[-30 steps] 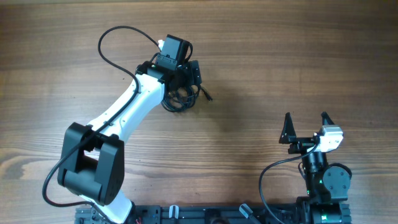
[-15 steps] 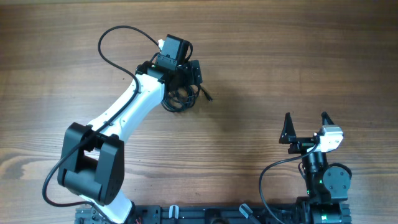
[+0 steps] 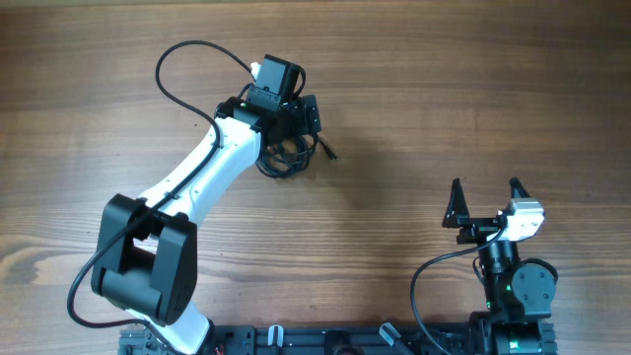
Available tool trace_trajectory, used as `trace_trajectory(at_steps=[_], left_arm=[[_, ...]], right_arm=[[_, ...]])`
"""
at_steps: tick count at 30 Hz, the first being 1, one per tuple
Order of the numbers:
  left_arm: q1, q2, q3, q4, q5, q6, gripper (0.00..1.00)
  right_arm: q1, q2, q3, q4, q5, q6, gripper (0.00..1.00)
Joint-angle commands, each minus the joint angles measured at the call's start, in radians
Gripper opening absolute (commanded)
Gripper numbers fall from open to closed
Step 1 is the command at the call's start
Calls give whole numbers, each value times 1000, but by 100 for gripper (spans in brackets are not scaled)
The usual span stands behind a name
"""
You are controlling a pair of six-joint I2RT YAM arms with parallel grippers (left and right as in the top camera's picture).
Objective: Untangle cables
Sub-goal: 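Hold the black cable bundle above the table with the left gripper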
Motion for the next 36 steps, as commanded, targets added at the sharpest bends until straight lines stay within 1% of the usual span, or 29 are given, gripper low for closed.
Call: trace_trajectory(at_steps=[1,25,31,33,35,36], left_arm=[[-3,9,10,3,1,8,98],[-3,9,10,1,1,8,100],[-3,-9,12,39,2,5,100],[-3,-32,28,39,2,4,88],[-3,-56,52,39,1,4,71],[-3,-65,64,39,2,1,58]], right_arm=[[6,-6,-1,3,-1,-18,100],[6,-6,-1,3,-1,-18,99],[6,-6,-1,3,-1,-18,100],[6,-6,-1,3,-1,-18,100],[6,-6,-1,3,-1,-18,100],[6,-6,-1,3,-1,-18,99]])
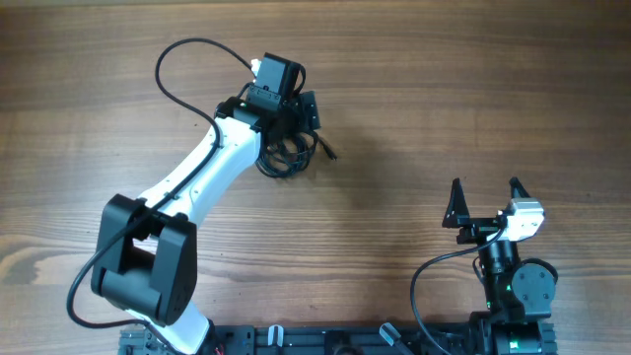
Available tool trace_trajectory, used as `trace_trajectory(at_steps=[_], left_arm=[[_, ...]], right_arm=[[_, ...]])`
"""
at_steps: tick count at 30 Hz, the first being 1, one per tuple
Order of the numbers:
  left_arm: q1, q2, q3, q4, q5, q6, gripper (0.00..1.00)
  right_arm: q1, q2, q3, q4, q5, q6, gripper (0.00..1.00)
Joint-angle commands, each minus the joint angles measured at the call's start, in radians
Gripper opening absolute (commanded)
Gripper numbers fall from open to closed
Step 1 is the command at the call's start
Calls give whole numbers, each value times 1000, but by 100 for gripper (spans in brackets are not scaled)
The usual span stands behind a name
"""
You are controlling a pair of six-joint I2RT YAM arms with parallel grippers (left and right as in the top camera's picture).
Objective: Untangle cables
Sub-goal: 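Hold the black cable bundle above the table with the left gripper, then raise the right arm and move the right gripper toward the held cables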
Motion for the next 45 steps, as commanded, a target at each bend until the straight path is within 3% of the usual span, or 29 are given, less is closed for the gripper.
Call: trace_trajectory(at_steps=[1,4,6,16,20,23,29,31,34,40,45], left_arm=[[-3,-66,66,5,1,-2,49],[-6,-67,69,-23,-1,-37,30],[-6,-38,64,-149,-47,-72,20],[-4,69,-25,-294,-104,-71,24],[-2,75,-26,-308,-105,-67,19],[1,76,-26,-301,-125,-67,4],[0,80,-25,-285,-144,-61,4],[1,79,-23,-252,-140,-6,4],[1,77,3,-240,-98,67,4],[3,71,43,-236,105,87,4],[21,37,48,-249,118,96,4]], right_arm=[[6,-6,-1,3,-2,-18,100],[6,-6,-1,3,-2,-18,100],[6,-6,-1,3,-2,-18,100],[6,-6,-1,3,-2,-18,100],[6,-6,-1,3,-2,-18,100],[6,-6,-1,3,-2,-18,100],[6,-6,-1,3,-2,-18,99],[6,-6,-1,3,-2,-18,100],[6,-6,-1,3,-2,-18,100],[6,-6,-1,3,-2,-18,100],[6,-6,-1,3,-2,-18,100]])
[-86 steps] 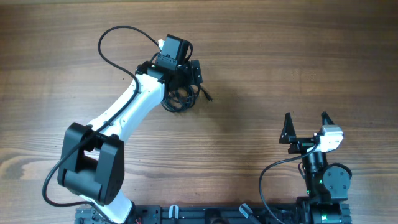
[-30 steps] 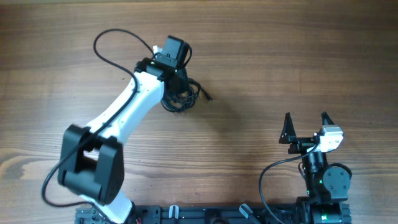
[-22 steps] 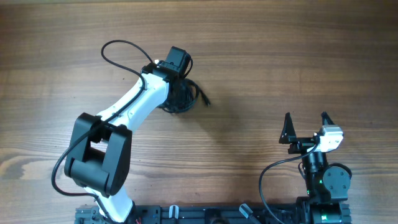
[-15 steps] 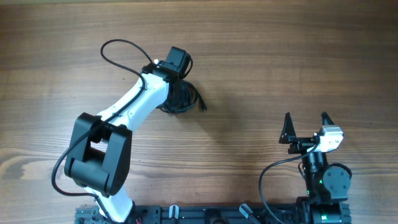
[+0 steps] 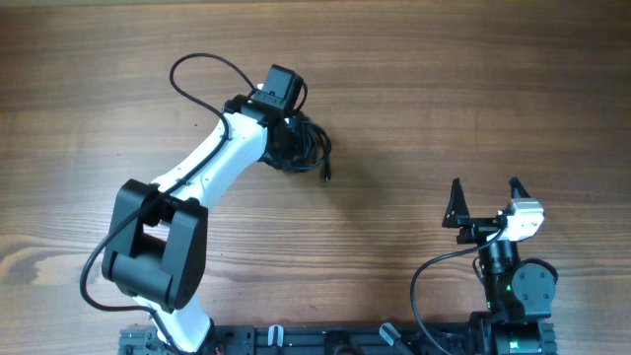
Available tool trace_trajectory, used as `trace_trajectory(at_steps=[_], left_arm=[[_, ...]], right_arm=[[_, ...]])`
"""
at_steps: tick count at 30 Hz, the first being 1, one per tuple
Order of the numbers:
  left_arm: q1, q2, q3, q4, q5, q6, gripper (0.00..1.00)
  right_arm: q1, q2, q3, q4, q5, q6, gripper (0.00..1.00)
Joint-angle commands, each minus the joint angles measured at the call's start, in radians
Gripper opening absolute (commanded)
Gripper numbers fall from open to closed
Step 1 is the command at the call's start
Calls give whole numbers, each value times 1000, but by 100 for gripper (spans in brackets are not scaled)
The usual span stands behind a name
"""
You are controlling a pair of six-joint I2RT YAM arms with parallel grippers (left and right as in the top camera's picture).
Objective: Untangle cables
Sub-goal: 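Raise the right arm and move the right gripper toward the held cables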
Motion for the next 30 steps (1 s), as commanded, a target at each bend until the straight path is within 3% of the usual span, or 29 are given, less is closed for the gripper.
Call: trace_trajectory(at_steps=[1,6,14,23,27,30], left_arm=[[27,-43,29,-11,59,51,4],[54,-102,29,-52,124,130,4],[163,-151,29,-64,479,225,4],[197,-134,24,-80,427,288,4],[196,-111,20,-105,346,287,4],[196,-88,5,-108,330,285,4]], right_arm=[[6,-6,-1,3,-1,-19,100],[6,-6,-1,14,0,-28,100],[6,-6,0,93,-282,374,100],[6,50,109,61,-494,376,100],[6,177,262,-27,-552,372,100],[6,384,463,-160,-645,369,100]])
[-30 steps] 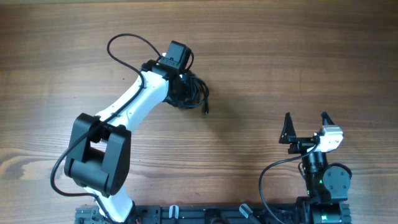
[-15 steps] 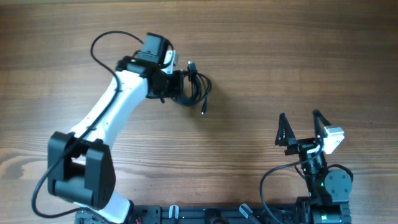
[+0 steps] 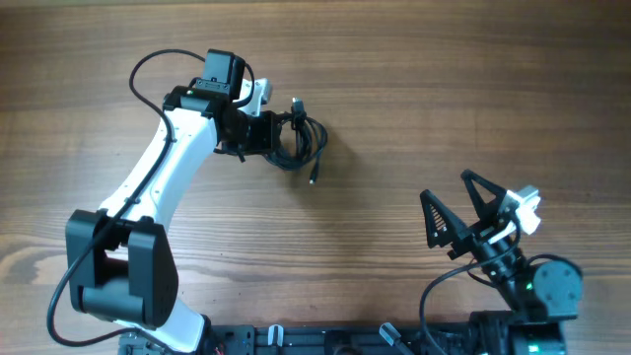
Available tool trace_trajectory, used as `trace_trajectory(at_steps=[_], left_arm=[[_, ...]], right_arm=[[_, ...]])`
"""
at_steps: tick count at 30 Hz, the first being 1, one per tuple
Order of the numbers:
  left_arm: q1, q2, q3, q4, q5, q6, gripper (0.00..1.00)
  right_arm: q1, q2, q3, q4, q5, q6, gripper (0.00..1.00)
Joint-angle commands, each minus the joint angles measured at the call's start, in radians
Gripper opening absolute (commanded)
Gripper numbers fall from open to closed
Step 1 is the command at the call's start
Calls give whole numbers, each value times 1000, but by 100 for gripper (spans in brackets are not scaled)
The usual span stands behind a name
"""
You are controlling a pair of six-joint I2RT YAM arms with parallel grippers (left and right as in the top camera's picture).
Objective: Untangle cables
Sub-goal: 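Raise the right arm and move the right gripper toward the held cables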
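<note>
A black cable bundle (image 3: 302, 140) lies in loose loops on the wooden table (image 3: 444, 89), left of centre. One plug end (image 3: 296, 104) points up and the other (image 3: 314, 179) trails toward the front. My left gripper (image 3: 264, 130) reaches in from the left and is shut on the bundle's left side. My right gripper (image 3: 461, 209) stands open near the front right, tilted to the left, with nothing between its fingers. It is far from the cable.
The left arm's own thin black lead (image 3: 148, 74) arcs over the table behind its wrist. The right arm's base (image 3: 537, 291) and its lead (image 3: 434, 296) sit at the front edge beside a black rail (image 3: 325, 340).
My left wrist has swung to the left and now grips the bundle from its left side. The bundle sits a little higher with its plug ends spread. The right gripper has moved left and tilted.
My left gripper hovered over the coiled cable for the first two moments, with the right arm still. Then the left gripper sat down on the bundle, which had shifted right. Now it holds the bundle from the left, and the right gripper has moved from its rest pose.
</note>
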Motion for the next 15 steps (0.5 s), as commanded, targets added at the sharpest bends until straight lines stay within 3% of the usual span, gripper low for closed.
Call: trace_trajectory(at_steps=[1,7,12,14,15], left_arm=[[-2,32,-2,8,-29,24,4],[-2,72,-28,15,-98,-45,4],[-2,77,-80,87,-130,-60,15],[-2,77,-98,127,-132,-60,16],[-2,77,-105,142,-145,-71,17]], right_arm=[[6,232,221,-97,-159,0,100],[6,546,430,-235,-330,-34,100],[6,732,438,-133,-422,155,100],[7,792,438,-116,-431,153,100],[7,827,438,-97,-430,153,95]])
